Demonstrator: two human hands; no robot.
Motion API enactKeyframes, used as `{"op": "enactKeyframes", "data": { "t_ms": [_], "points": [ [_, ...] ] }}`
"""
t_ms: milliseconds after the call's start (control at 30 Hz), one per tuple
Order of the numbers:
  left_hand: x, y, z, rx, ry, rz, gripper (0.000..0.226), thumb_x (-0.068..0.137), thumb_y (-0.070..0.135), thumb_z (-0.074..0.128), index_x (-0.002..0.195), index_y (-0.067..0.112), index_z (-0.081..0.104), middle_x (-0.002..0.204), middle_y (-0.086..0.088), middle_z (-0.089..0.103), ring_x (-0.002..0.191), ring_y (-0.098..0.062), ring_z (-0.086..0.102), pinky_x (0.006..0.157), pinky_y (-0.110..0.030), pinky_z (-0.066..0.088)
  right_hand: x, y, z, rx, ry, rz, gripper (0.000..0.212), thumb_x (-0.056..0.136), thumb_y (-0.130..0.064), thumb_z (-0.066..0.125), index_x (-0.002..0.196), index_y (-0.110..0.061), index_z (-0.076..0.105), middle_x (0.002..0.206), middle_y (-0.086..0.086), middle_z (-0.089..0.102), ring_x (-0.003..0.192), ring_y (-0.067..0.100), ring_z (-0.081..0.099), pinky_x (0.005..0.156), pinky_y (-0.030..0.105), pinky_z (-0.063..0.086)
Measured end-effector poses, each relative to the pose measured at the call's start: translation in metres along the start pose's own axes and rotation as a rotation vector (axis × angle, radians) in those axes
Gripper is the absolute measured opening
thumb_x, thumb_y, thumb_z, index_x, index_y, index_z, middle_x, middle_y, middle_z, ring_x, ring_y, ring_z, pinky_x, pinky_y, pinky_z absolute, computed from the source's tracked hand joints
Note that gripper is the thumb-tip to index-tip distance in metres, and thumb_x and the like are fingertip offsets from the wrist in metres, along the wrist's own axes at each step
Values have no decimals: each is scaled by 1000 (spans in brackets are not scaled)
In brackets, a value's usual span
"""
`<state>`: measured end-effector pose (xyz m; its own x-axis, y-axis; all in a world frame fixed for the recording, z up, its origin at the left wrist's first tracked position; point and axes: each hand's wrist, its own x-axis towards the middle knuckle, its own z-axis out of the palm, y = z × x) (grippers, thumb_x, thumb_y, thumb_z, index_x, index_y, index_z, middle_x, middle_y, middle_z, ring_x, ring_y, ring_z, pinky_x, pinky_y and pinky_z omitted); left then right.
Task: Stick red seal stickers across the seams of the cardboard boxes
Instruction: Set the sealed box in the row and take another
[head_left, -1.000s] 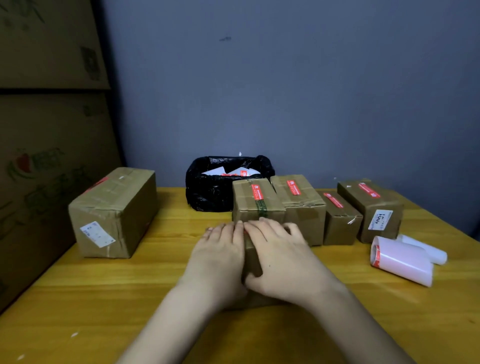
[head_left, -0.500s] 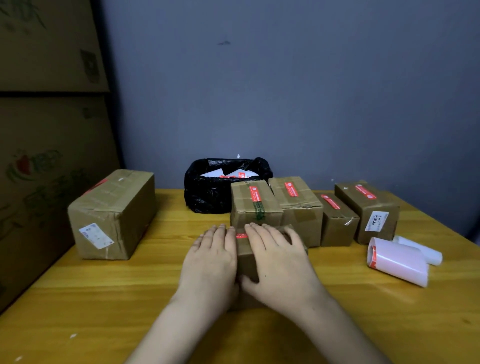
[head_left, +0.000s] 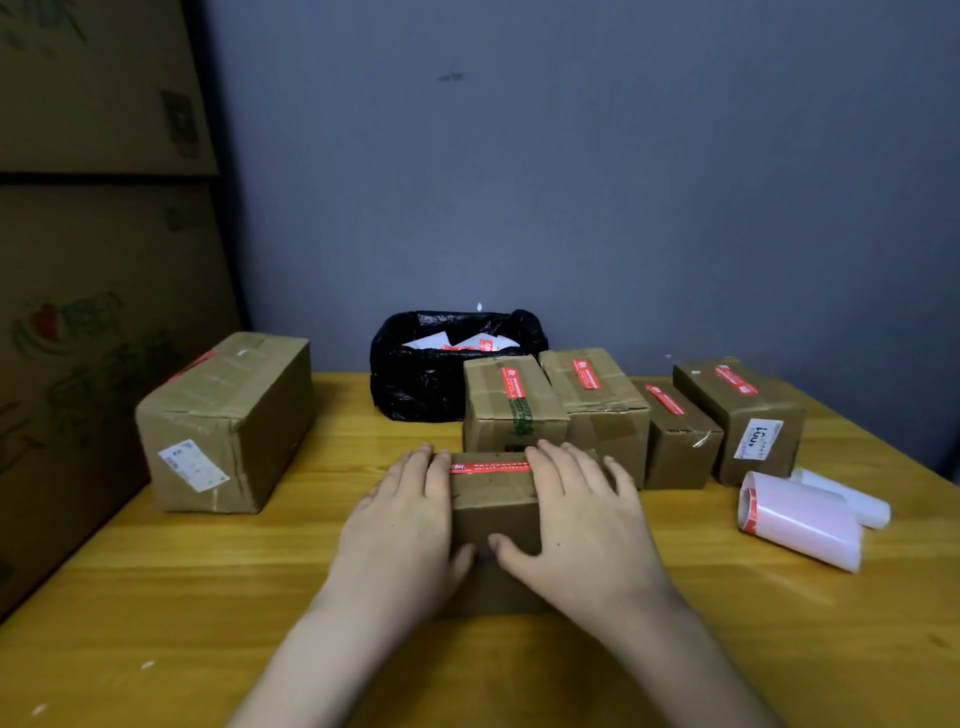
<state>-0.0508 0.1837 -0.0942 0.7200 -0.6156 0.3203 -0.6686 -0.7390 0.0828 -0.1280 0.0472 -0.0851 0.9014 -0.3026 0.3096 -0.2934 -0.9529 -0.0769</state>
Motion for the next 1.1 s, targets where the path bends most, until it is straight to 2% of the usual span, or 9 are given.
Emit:
{"op": "enactKeyframes", "data": {
  "t_ms": [100,200,433,500,633,767,867,967,1100],
  "points": [
    [3,-10,1,-134,-30,34,81,90,52,50,151,22,6,157,6,7,144,-13,14,116,-26,21,0,10,-1,7,-27,-18,77,87,-68,36,151,-31,16,158,-11,17,146,14,11,118,43,14],
    [5,-26,6,-428,-77,43,74,87,47,59,147,31,19,151,14,12,137,-7,26,110,-21,29,0,15,-2,75,-25,2,76,89,-66,39,151,-31,13,158,-12,14,146,10,7,116,36,19],
    [0,-45,20,-886,-139,36,72,72,50,73,129,60,31,138,20,41,122,1,47,101,-28,45,0,29,-6,246,-31,7,76,91,-60,46,152,-26,19,157,-14,18,144,4,11,115,27,21],
    [-3,-46,19,-946,-95,33,72,69,48,76,129,57,38,134,23,45,120,1,49,97,-23,48,0,34,-8,299,-25,-2,74,89,-59,50,151,-27,22,154,-17,21,142,1,14,112,25,24],
    [-8,-48,7,-1086,-13,25,72,72,16,80,131,39,48,129,19,52,113,5,54,83,-13,50,-2,38,-15,431,8,-65,64,88,-51,58,144,-33,33,143,-24,30,126,-11,20,102,15,25],
    [-15,-57,-15,-1167,49,13,70,66,20,76,129,39,51,119,22,58,109,5,56,78,-16,53,4,32,-24,633,139,-111,49,84,-39,67,129,-36,48,129,-31,36,119,-18,28,93,-1,20],
    [-20,-67,-35,-1163,69,26,66,69,21,72,127,41,50,113,32,57,111,10,52,75,-11,51,14,21,-30,786,267,-101,54,80,-32,74,125,-39,46,124,-30,39,113,-26,32,89,-7,20],
    [-22,-71,-52,-1122,129,21,66,68,22,72,126,41,47,109,34,56,107,15,51,75,-10,50,28,6,-36,886,348,-78,63,80,-32,74,133,-34,40,129,-22,42,116,-16,37,95,1,27],
    [-25,-76,-62,-1067,328,-41,77,62,36,79,129,44,41,120,24,50,109,9,53,79,-21,52,52,-18,-39,931,277,-93,63,88,-39,65,142,-32,33,144,-12,41,131,8,38,109,33,35]
  ]
}}
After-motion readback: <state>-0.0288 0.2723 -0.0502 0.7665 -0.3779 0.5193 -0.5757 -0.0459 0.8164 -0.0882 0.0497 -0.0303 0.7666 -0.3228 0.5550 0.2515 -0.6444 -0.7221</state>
